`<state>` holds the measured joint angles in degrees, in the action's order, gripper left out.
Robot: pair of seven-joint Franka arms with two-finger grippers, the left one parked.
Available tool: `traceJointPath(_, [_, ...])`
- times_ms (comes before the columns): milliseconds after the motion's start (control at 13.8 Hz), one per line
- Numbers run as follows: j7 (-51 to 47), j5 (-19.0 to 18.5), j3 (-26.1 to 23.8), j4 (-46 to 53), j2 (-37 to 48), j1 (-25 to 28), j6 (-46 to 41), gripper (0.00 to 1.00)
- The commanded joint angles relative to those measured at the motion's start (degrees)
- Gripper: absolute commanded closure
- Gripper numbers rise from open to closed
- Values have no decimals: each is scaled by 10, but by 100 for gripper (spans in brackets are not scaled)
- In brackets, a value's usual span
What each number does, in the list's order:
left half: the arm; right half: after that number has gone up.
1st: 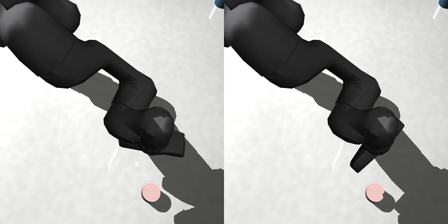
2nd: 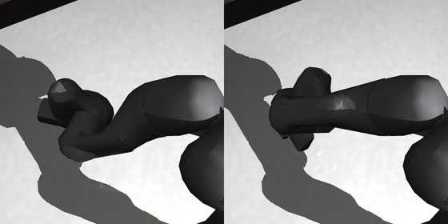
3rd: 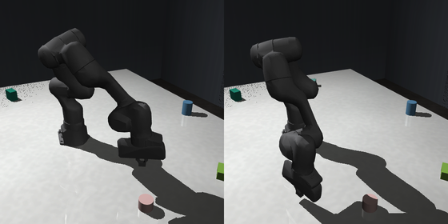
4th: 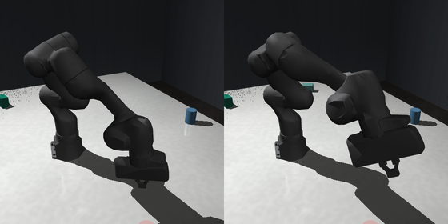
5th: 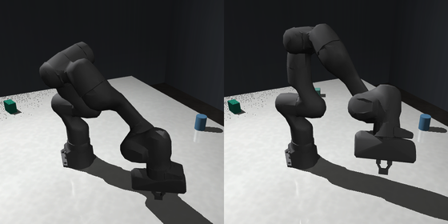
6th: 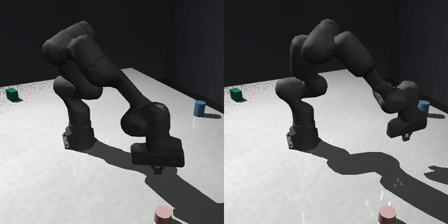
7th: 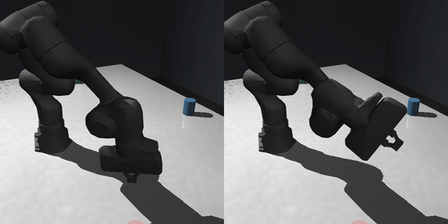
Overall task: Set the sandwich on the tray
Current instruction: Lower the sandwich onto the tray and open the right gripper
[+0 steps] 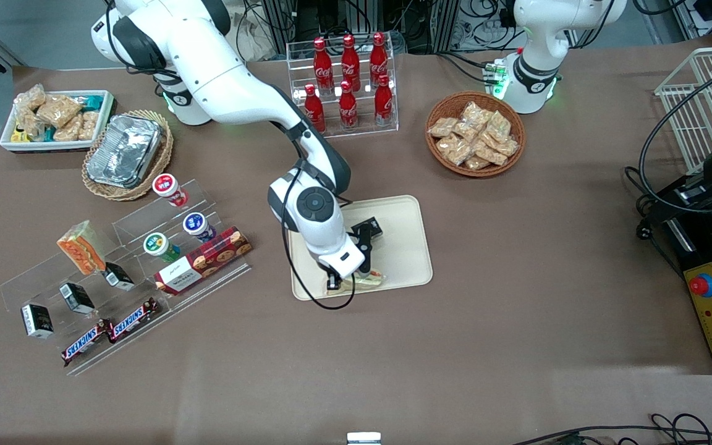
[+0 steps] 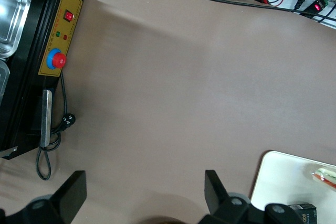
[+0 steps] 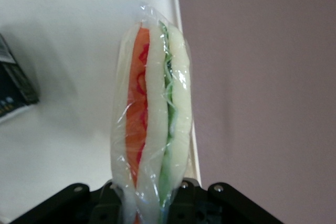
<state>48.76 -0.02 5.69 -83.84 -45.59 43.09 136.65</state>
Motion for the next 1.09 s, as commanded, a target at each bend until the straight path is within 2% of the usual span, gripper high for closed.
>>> traceJointPath(0, [-4,-11,-1,12,-15,6,8,46])
traceJointPath(73, [-5,-11,-1,12,-16,7,8,0])
traceJointPath(364, [-7,-4,0,15,-10,9,7,0])
traceJointPath(582, [-11,36,-1,10,22,0,-18,0])
traceJointPath(727, [-35,78,6,10,62,-12,-78,0])
traceJointPath(1018, [-115,79,11,10,155,-70,-211,0])
